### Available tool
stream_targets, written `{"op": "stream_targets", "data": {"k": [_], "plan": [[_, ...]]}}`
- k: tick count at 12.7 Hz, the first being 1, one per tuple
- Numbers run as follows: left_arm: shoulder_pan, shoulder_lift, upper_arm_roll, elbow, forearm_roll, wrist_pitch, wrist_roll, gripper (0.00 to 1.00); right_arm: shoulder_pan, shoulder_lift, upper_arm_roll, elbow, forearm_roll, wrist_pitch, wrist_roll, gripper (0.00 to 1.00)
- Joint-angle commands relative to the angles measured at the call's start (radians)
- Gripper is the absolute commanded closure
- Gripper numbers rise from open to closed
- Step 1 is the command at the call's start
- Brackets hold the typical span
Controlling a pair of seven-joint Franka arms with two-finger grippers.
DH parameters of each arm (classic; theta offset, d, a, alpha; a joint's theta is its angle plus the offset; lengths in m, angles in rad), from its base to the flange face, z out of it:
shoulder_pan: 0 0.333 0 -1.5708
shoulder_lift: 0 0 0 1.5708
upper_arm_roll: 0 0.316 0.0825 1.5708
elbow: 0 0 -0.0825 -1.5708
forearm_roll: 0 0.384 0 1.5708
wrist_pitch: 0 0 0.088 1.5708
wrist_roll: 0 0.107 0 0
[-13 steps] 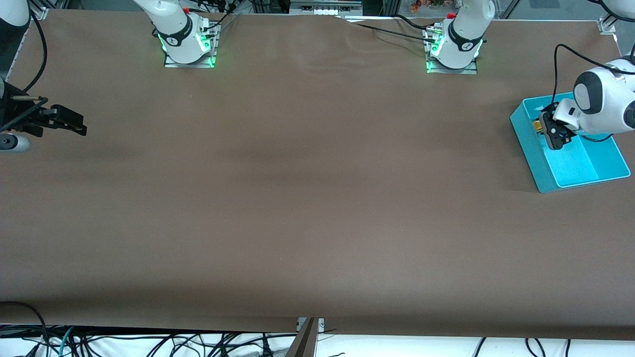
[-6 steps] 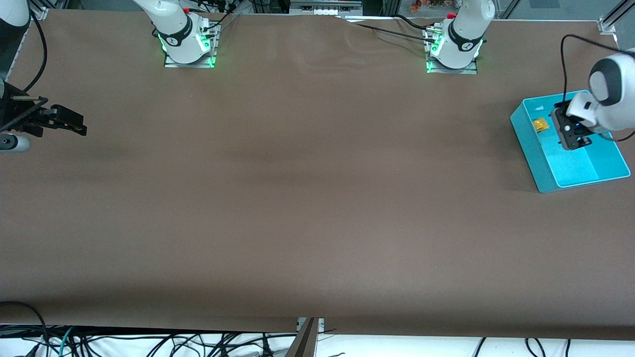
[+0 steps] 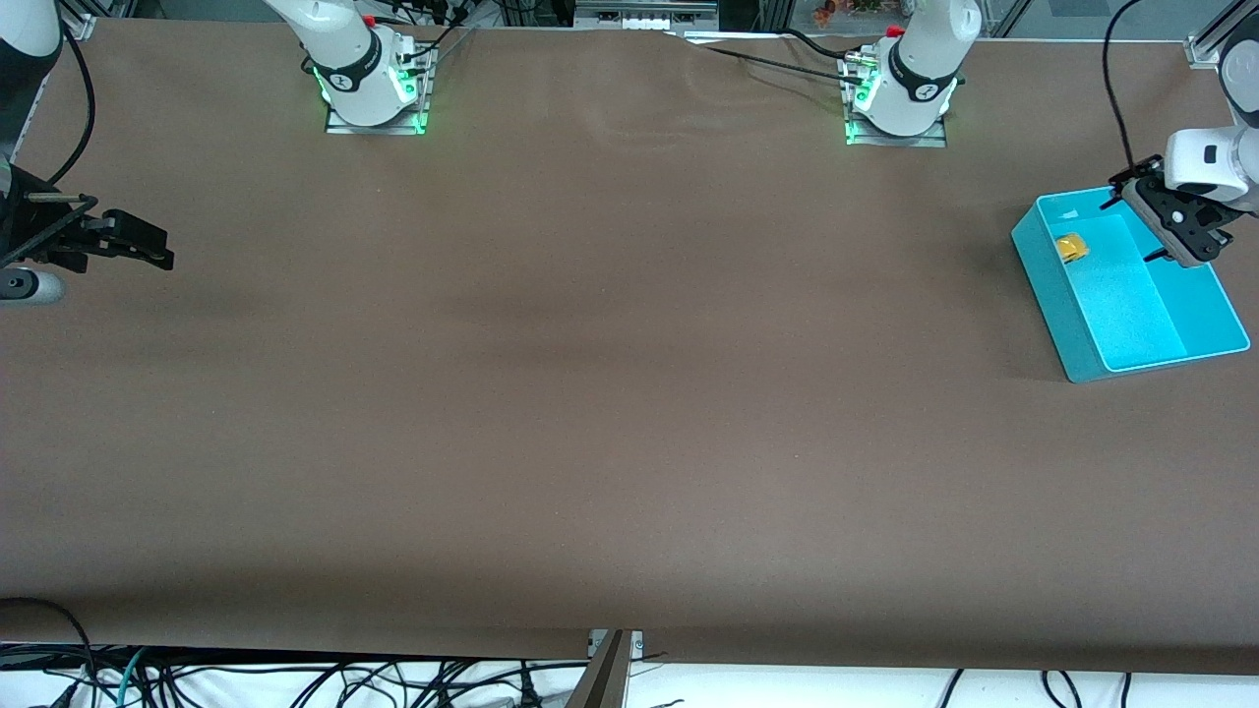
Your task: Wind and store yellow beetle car
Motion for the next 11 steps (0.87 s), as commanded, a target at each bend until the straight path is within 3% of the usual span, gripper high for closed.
{"op": "stream_targets", "data": {"k": [1,4,7,9,11], "plan": [[-0.058,0.007,-0.027,0.103,-0.097,-0.098,-0.258,0.01,-0.005,-0.007,0.001,-0.006,0.017,0.001,0.010,0.00],[-0.159,0.033,-0.087,0.303,-0.109,-0.237,-0.617,0.01,-0.005,-0.007,0.001,-0.005,0.017,0.001,0.004,0.00],[-0.155,0.038,-0.271,0.414,-0.061,-0.343,-0.980,0.01,-0.005,-0.007,0.001,-0.003,0.017,0.005,-0.001,0.00],[-0.155,0.039,-0.288,0.466,-0.039,-0.401,-1.107,0.00,-0.004,-0.007,0.001,-0.002,0.016,0.007,-0.004,0.00],[-0.146,0.041,-0.260,0.496,-0.049,-0.396,-1.127,0.00,-0.005,-0.007,0.001,-0.002,0.017,0.008,-0.004,0.00]]}}
